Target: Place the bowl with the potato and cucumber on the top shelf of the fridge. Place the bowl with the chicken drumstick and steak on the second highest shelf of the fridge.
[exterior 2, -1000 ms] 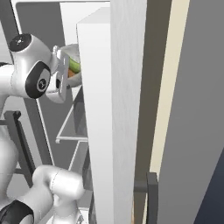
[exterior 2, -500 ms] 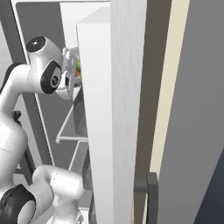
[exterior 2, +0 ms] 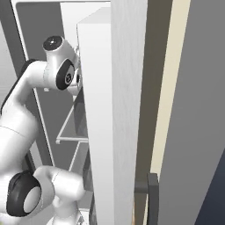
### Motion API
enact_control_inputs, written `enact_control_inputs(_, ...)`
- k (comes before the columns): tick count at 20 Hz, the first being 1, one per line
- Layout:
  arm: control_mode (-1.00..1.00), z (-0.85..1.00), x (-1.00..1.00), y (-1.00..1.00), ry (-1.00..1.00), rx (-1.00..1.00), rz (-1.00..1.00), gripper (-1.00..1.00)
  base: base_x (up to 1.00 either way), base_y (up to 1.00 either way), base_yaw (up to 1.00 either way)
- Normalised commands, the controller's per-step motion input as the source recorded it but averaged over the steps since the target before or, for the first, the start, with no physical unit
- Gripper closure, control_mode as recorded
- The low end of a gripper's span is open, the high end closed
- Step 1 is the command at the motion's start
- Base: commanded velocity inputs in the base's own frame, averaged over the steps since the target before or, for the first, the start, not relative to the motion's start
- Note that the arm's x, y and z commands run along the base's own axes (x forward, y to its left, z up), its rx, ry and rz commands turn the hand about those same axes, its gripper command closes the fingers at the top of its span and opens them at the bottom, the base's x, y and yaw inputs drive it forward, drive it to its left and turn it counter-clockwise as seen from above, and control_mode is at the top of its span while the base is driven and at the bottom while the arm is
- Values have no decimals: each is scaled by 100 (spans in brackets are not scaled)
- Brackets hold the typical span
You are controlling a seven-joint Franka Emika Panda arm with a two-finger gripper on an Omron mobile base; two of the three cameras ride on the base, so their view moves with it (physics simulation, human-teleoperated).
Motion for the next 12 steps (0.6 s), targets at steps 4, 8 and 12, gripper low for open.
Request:
enact_control_inputs(4,-100,-11,48,-15,2,1,0,100,0,0,0)
enact_control_inputs(8,-100,-22,60,-4,2,0,0,100,0,0,0)
enact_control_inputs(12,-100,-8,37,2,3,0,0,-100,0,0,0)
